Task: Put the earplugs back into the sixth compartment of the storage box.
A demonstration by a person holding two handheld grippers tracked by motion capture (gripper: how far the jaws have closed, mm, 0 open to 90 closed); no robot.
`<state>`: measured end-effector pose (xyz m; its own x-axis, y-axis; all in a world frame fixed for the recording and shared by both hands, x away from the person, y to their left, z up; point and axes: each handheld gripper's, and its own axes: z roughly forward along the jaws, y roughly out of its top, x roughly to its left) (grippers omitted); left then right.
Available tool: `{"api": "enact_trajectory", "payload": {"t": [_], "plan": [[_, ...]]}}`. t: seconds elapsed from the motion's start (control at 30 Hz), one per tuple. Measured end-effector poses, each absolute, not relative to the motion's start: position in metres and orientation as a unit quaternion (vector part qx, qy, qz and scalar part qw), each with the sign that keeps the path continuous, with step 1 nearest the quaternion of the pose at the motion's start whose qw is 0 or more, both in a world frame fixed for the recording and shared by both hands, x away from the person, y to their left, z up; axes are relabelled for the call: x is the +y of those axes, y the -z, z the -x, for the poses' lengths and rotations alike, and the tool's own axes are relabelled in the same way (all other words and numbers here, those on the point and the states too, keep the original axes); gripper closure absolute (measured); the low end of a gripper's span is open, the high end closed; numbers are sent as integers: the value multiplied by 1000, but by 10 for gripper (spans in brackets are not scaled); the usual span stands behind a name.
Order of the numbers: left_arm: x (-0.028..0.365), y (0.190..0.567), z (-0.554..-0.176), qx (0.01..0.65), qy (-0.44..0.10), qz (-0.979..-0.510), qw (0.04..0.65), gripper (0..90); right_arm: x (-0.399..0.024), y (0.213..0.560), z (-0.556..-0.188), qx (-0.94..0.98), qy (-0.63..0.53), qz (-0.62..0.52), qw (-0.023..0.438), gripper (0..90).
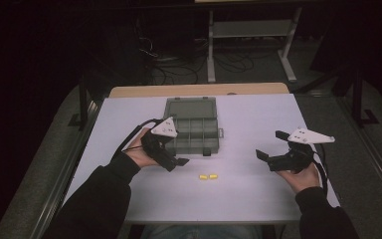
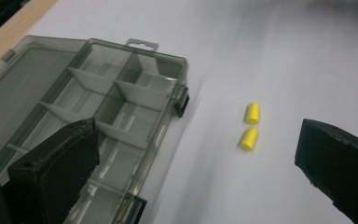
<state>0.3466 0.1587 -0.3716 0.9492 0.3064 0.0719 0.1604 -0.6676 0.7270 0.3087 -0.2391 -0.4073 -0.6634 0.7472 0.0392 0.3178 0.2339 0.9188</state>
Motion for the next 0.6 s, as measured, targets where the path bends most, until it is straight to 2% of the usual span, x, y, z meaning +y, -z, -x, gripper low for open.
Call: {"api": "enact_trajectory", "payload": {"t": [0.6], "plan": [[118,400,-345,65,-63,-938,335,0,-238,408,-310,760,-507,-349,207,0]]}}
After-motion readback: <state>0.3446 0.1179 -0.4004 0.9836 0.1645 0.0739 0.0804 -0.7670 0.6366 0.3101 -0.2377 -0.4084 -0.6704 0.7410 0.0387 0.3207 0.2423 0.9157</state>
